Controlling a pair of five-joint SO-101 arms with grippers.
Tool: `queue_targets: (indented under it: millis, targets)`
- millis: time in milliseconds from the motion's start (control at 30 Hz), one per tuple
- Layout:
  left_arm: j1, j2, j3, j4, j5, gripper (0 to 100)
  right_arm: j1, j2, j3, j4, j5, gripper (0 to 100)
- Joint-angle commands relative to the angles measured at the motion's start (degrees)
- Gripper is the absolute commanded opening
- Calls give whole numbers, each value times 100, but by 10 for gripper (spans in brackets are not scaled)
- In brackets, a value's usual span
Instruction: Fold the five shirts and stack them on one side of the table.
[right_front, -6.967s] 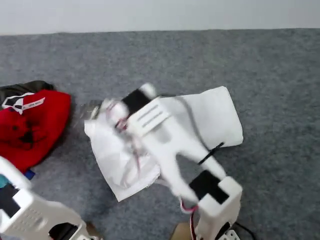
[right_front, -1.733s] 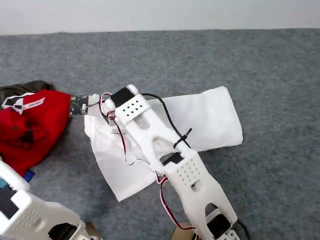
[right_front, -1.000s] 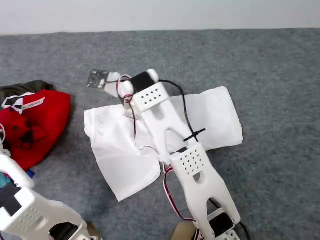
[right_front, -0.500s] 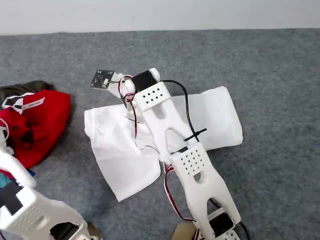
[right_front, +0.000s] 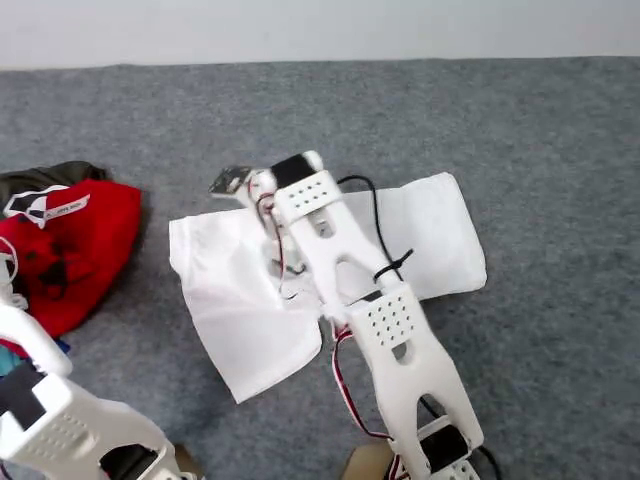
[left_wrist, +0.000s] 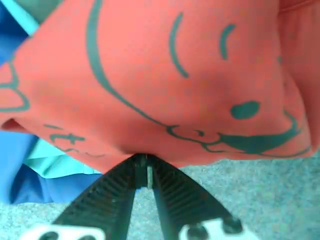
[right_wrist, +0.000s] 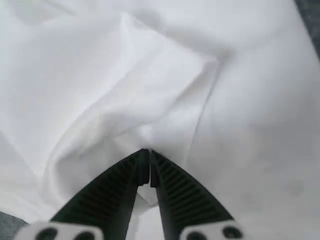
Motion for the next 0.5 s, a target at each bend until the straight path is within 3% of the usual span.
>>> queue_targets:
  millis: [0, 167, 467]
  targets:
    - [62, -308, -13, 35, 9, 3, 470, -303, -88, 145, -53, 11]
    - [237, -308, -13, 62, 9, 3, 576, -312, -510, 198, -62, 11]
    - [360, -343, -13, 62, 18, 3, -75, -321, -1257, 215, -70, 15]
